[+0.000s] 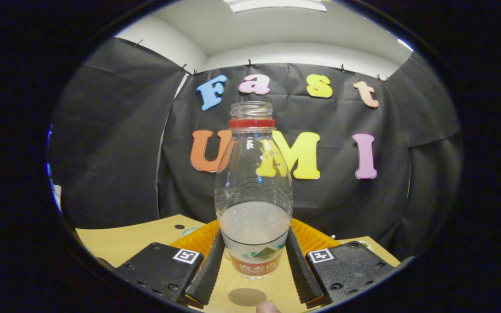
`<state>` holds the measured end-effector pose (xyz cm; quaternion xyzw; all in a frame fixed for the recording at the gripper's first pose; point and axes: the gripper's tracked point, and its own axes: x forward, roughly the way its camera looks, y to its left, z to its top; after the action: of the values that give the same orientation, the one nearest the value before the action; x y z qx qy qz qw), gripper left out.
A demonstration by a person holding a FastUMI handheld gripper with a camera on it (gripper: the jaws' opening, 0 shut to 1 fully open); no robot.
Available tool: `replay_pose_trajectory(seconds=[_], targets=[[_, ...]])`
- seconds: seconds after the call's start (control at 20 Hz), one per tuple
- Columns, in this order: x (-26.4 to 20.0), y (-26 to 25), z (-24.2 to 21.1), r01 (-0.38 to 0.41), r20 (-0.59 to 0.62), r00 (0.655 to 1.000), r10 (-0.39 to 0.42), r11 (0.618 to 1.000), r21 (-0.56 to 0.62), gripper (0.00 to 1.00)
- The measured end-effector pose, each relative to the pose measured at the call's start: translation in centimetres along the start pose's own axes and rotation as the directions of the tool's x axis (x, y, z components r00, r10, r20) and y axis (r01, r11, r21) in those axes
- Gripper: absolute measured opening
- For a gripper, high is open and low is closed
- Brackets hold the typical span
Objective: Take the bottle from table, then pour the juice into the cup, finally place the bottle on the coaster
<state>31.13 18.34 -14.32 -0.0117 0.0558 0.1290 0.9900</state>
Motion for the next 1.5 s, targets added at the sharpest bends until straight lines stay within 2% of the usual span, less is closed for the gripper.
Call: replay_pose_trajectory(seconds=[0.35,0.75,1.1,1.5], targets=[[3.3,-1.0,-10.3,0.045,-0.147,0.988,-0.038,0.998,0.046,0.77],[2.5,0.7,-18.4,-0.006,-0.254,0.967,0.002,1.0,-0.016,0.77],[3.0,-0.5,-21.0,0.029,-0.277,0.961,-0.021,0.999,0.025,0.79],[2.9,-0.8,-21.4,0.044,-0.281,0.959,-0.03,0.998,0.044,0.85]])
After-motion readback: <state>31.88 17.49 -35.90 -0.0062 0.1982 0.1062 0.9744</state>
